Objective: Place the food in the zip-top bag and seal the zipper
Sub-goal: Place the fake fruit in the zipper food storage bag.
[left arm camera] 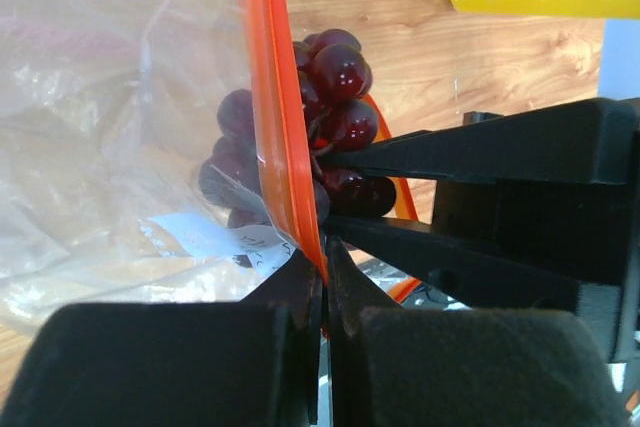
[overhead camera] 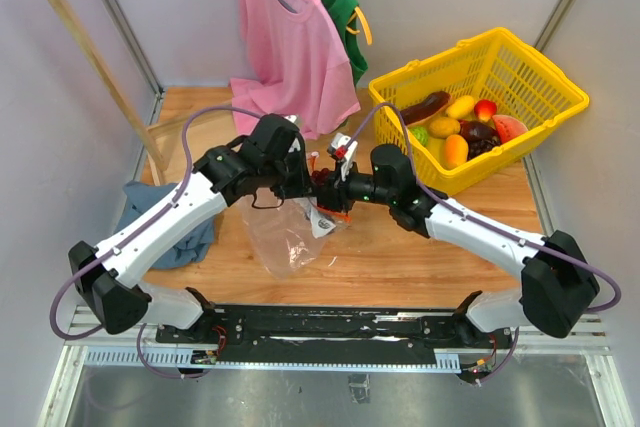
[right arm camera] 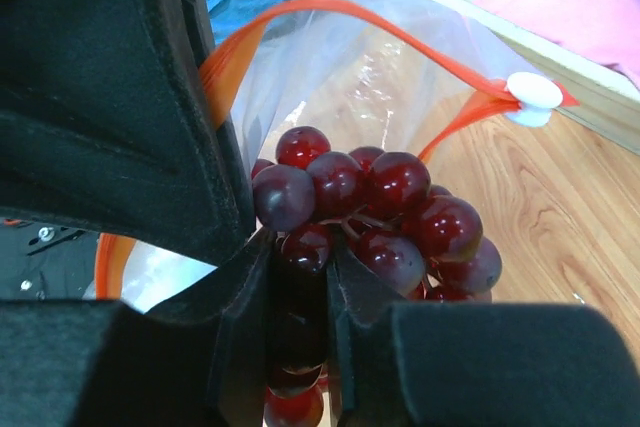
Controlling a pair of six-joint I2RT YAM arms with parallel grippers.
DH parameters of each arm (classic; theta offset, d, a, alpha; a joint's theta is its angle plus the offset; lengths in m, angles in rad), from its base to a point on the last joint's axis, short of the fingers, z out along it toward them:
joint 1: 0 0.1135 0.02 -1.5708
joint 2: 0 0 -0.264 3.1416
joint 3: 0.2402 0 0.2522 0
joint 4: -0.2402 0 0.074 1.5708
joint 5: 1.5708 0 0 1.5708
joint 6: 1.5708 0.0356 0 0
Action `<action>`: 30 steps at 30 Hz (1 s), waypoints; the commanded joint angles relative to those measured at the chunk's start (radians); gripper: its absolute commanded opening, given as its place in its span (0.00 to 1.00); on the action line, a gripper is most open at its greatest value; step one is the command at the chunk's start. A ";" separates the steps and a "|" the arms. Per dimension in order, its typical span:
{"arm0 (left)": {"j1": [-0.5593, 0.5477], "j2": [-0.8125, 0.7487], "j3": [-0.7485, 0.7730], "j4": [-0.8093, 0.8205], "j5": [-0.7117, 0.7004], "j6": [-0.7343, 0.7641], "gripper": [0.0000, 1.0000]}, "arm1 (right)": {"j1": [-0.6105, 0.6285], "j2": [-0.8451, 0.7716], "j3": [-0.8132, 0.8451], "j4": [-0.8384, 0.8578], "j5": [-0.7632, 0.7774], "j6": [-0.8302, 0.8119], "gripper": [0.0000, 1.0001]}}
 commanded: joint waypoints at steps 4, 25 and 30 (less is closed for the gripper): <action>-0.007 -0.052 -0.089 0.150 -0.034 0.081 0.00 | 0.015 -0.011 0.115 -0.161 -0.251 -0.055 0.17; -0.007 -0.159 -0.295 0.377 0.027 0.177 0.00 | -0.032 -0.236 0.183 -0.496 0.069 -0.067 0.66; -0.007 -0.137 -0.302 0.381 0.033 0.160 0.00 | -0.048 -0.254 0.135 -0.568 0.210 -0.036 0.70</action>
